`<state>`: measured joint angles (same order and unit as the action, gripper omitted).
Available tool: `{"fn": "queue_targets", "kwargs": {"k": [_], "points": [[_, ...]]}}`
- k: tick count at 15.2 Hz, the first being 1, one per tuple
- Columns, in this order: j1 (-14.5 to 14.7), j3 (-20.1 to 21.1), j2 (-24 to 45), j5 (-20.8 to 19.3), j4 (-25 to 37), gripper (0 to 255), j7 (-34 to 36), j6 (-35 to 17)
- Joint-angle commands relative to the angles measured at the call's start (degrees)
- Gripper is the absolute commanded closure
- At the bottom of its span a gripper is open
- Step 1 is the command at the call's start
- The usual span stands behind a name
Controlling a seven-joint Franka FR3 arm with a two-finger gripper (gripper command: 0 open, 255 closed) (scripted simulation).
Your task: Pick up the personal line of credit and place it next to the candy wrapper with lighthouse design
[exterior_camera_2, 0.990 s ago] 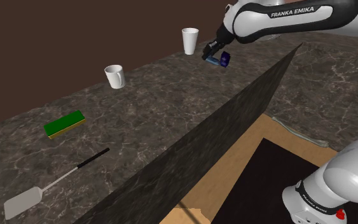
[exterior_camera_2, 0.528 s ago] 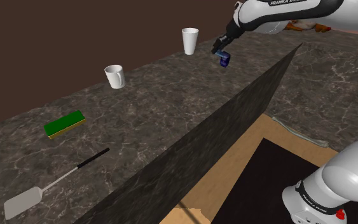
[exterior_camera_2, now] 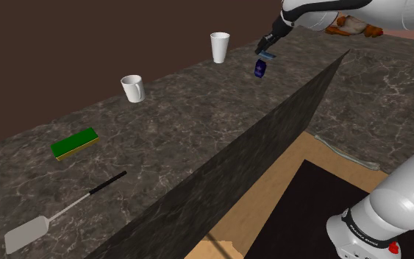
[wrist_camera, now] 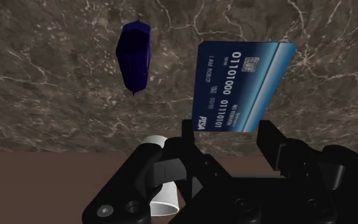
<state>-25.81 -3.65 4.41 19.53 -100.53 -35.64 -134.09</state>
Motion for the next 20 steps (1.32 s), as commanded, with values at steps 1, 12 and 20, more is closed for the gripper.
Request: {"fn": "queue_targets", "kwargs": {"k": [1,12,20], "points": [[-0.6,-0.4,1.2,0.9,0.9,255,-1.5,0.1],[-0.6,0.2,2.5,3.7,-5.6,255,-5.1,-7.4],[-0.7,0.8,4.4,6.5,-9.2,255,-8.2,-12.6]]}}
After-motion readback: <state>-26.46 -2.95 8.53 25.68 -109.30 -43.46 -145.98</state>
